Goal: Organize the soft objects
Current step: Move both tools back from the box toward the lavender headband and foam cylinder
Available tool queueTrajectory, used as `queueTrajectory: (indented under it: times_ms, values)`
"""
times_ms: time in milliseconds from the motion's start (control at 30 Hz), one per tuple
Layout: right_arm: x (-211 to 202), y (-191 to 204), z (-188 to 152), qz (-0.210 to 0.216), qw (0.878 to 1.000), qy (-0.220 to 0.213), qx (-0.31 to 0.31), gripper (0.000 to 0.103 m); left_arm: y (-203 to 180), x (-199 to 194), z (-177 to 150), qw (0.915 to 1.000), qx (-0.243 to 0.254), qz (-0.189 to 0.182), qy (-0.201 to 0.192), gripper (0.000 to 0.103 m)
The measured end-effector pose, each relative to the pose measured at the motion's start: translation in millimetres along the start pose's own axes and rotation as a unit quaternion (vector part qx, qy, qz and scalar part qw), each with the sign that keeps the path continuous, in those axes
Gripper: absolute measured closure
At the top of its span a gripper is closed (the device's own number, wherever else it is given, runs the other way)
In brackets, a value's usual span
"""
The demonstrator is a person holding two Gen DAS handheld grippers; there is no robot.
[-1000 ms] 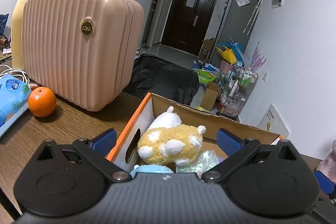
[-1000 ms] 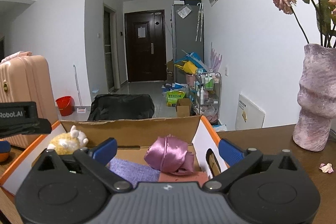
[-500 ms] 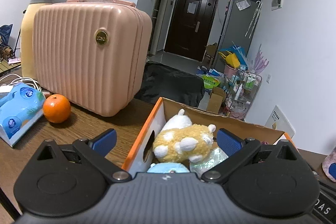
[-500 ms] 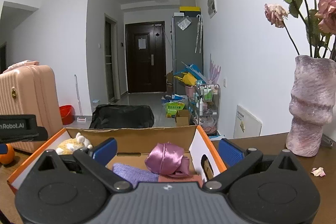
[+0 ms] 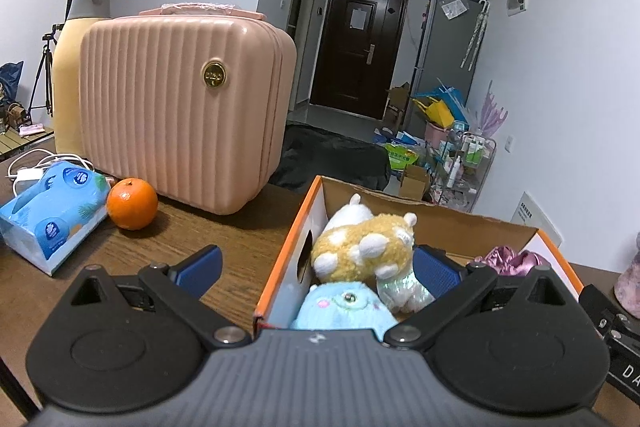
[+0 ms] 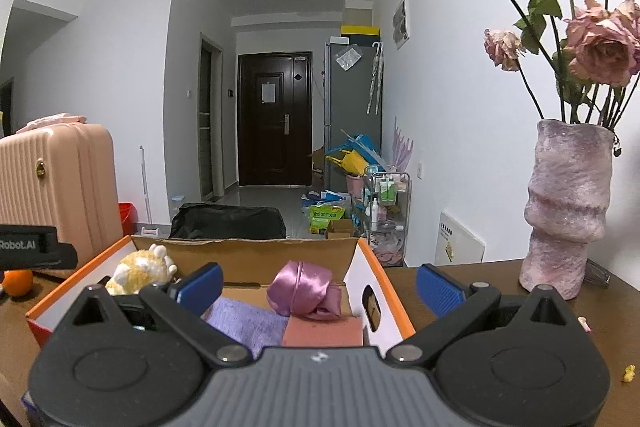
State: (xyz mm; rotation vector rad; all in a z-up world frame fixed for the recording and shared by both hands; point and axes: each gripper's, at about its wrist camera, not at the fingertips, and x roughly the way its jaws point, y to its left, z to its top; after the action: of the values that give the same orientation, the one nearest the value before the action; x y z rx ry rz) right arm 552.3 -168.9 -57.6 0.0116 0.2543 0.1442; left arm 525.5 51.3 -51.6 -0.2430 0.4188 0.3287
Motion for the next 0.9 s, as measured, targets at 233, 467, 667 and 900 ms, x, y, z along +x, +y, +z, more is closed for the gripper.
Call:
queueTrajectory:
  times_ms: [233, 467, 667, 900]
  values:
    - [-18.4, -2.5, -8.2, 0.0, 1.0, -0.002, -0.005, 0.0, 5.7, -17.5, -9.5, 0.9999, 0.013, 0.002, -0.006, 0.0]
    - [-39.6, -6.5, -14.9, 0.004, 1.0, -0.004, 0.0, 0.0, 14.3, -37.0, -17.6, 0.9998, 0.015, 0.002, -0.01, 0.0]
    - [-54.7, -8.1, -21.3, 0.003, 1.0, -0.003, -0.001, 0.0, 24.2, -55.1, -25.3, 0.9997, 0.021, 0.006, -0.014, 0.0]
    - [-80.5, -8.8, -32.4, 0.003, 1.0, 0.0, -0.004, 0.0, 35.8, -75.5, -35.4, 0.9995, 0.027, 0.006, -0.014, 0.0]
